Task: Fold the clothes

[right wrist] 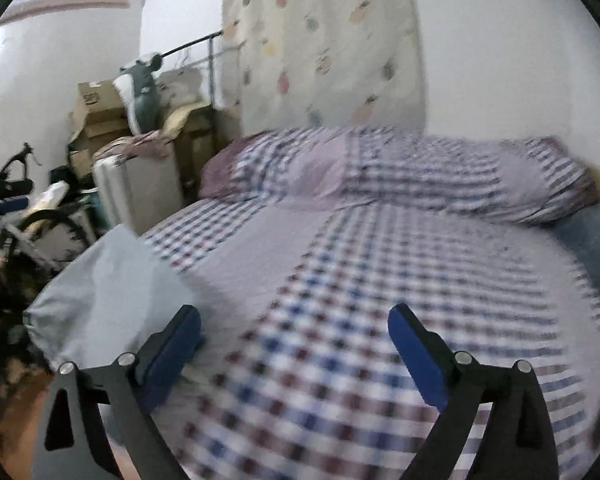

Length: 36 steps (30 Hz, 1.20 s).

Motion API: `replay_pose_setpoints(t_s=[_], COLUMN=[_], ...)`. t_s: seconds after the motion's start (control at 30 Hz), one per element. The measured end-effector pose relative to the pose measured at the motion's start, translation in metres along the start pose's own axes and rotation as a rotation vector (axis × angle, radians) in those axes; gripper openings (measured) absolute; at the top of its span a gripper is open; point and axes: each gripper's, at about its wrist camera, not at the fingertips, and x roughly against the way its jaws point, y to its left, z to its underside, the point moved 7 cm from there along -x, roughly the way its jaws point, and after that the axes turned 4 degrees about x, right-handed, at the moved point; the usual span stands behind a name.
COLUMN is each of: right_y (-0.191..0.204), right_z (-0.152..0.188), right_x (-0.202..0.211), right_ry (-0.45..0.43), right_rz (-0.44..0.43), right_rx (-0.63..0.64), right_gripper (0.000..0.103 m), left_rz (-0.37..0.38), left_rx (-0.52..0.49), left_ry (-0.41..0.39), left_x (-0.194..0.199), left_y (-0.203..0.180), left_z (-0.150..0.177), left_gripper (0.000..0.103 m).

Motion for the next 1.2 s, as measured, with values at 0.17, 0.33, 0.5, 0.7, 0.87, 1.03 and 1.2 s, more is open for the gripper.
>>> replay_pose_setpoints(t_s=[0.17,0.33,0.5,0.7,0.87,1.03,1.2], right_y=[-0.070,-0.141,-0.219,-0.297,-0.329,-0.343,-0.353], right_z=[0.004,0.019,0.043,0.075,0.109,0.144,0.183], right_x=[0.043,0.070,0.082,0.045,-0.024,-0.095,-0.142], right_ry=[-0.038,-0.045,-0.028,0.033,0.128,0.216,0.290], right_rz=[0.081,0.159,0.218,0.253,0.233,0.218,0.230], right_rx=[-0.036,-0.089,-0.161,-0.246,-0.284,-0.290,-0.287], right_gripper=[0.099,0.102,0.103,0.103,0.103,0.103,0.103], left_rz=[0.162,0.293,0.373,0.361,0.189,0.080,0.029], left_rx=[-0.045,-0.097,-0.093,-0.052,-0.098,-0.142,-0.150], left_ry=[0.084,0.176,0.209,0.241,0.199,0.230,0.293], left_x=[-0.021,-0.052,-0.094,-0.160,-0.227,-0.304,-0.363], left_y=[-0.118,-0.228,-0.307,-0.369,-0.388,-0.388,-0.388], left_z=[0.036,0.079,0.118,0.160,0.182,0.218,0.253], left_gripper=[0.089,0.089,0.089,0.089,0.089,0.089,0.089])
